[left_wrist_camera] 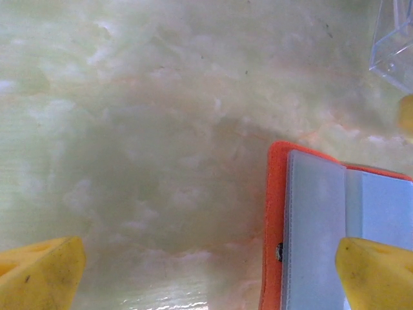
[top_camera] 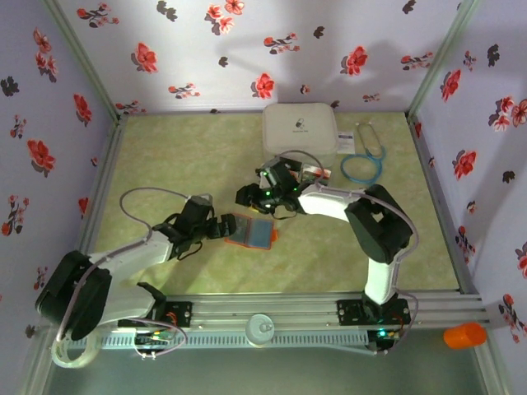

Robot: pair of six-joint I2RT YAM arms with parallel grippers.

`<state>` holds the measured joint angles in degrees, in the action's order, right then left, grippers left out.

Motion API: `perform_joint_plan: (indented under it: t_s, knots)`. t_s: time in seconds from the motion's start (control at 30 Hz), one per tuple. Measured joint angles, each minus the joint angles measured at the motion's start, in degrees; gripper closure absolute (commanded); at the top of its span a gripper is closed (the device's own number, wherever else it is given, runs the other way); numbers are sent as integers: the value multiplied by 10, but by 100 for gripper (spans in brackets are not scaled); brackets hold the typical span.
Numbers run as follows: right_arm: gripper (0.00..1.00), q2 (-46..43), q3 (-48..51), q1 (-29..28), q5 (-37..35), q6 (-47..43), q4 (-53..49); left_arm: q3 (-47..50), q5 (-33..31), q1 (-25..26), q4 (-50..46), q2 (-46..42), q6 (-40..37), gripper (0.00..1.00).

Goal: Put the credit cards into the card holder
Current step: Flip over the card slot in the card holder, then pick up the credit card from the storage box.

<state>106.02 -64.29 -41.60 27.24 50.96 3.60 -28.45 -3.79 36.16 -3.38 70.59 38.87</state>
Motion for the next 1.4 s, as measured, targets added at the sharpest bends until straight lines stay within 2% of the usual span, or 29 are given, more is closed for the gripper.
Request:
perform_joint_plan:
  t_s: [0.1, 0.23, 0.47, 0.63, 0.77, 0.93, 1.4]
  knots:
    - [49, -36, -1, 25, -5, -33, -42, -8, 0, 4, 4, 22, -1, 0]
    - [48, -75, -28, 52, -46, -113, -160, -12, 0, 4, 6, 39, -3, 0]
    - [50, -97, -93, 75, -201, -295, -378, -14, 0, 4, 8, 50, -3, 0]
    - [52, -97, -95, 76, -306, -372, -468, -18, 0, 5, 8, 56, -3, 0]
    - [54, -94, -100, 76, -372, -410, -508, -18, 0, 5, 8, 57, -3, 0]
    - [58, -73, -118, 76, -421, -438, -525, -18, 0, 5, 8, 63, -3, 0]
    - [62, -13, -143, 76, -440, -457, -529, -18, 0, 5, 8, 64, -3, 0]
